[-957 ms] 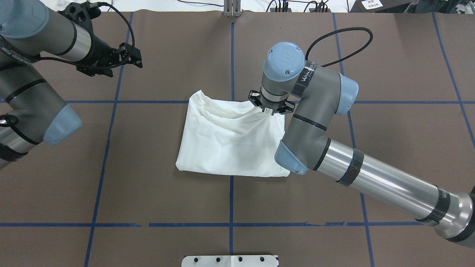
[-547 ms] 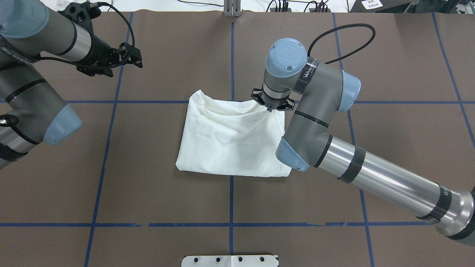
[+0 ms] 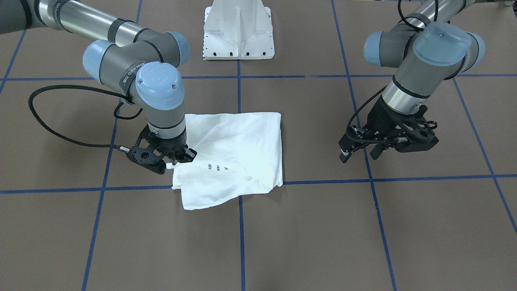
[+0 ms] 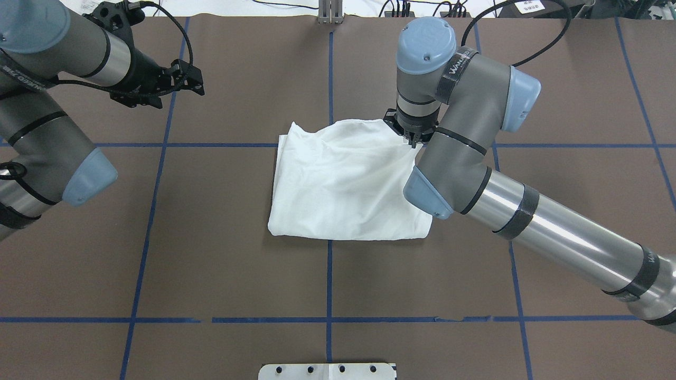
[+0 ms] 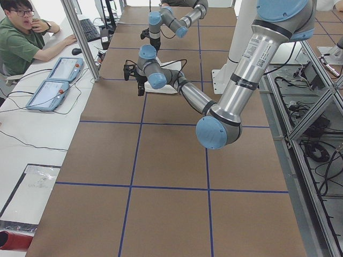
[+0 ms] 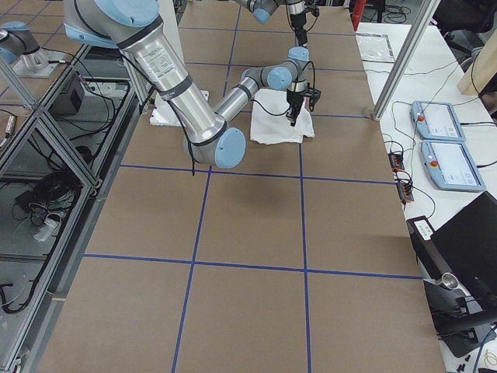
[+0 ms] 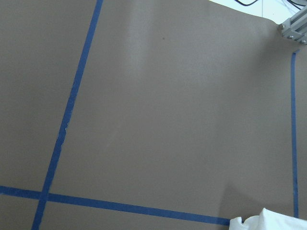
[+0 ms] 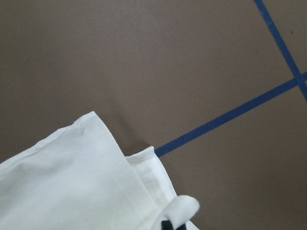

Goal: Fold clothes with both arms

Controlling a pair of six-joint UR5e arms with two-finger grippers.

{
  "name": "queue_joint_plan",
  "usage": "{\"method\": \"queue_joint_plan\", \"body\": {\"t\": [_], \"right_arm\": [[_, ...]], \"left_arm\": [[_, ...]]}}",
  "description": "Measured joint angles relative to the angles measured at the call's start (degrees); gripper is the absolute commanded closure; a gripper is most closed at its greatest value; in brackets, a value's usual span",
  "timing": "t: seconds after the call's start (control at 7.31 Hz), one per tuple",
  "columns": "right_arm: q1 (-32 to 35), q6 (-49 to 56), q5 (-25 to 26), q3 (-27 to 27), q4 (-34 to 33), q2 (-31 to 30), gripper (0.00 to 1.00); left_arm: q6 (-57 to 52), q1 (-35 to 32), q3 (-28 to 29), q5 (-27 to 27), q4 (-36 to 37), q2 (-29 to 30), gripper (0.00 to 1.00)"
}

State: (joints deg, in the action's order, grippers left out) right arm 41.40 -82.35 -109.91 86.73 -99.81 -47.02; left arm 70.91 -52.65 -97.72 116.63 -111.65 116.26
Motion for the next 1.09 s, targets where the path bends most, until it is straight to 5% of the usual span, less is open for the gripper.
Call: {"method": "queue_joint_plan", "body": {"t": [0.68,1.09], "right_arm": [[2.82,4.90,-0.25,-0.14,0.17,-0.23,0.00],[6.61,7.94,-4.11,0.17,5.29,-1.25,0.00]], "left_arm": [[0.57,0.22,0.05,0.03,-0.12,0.91,0.01],[4.45,3.51,10.61,-0.46,-9.54,6.88,0.05]]}}
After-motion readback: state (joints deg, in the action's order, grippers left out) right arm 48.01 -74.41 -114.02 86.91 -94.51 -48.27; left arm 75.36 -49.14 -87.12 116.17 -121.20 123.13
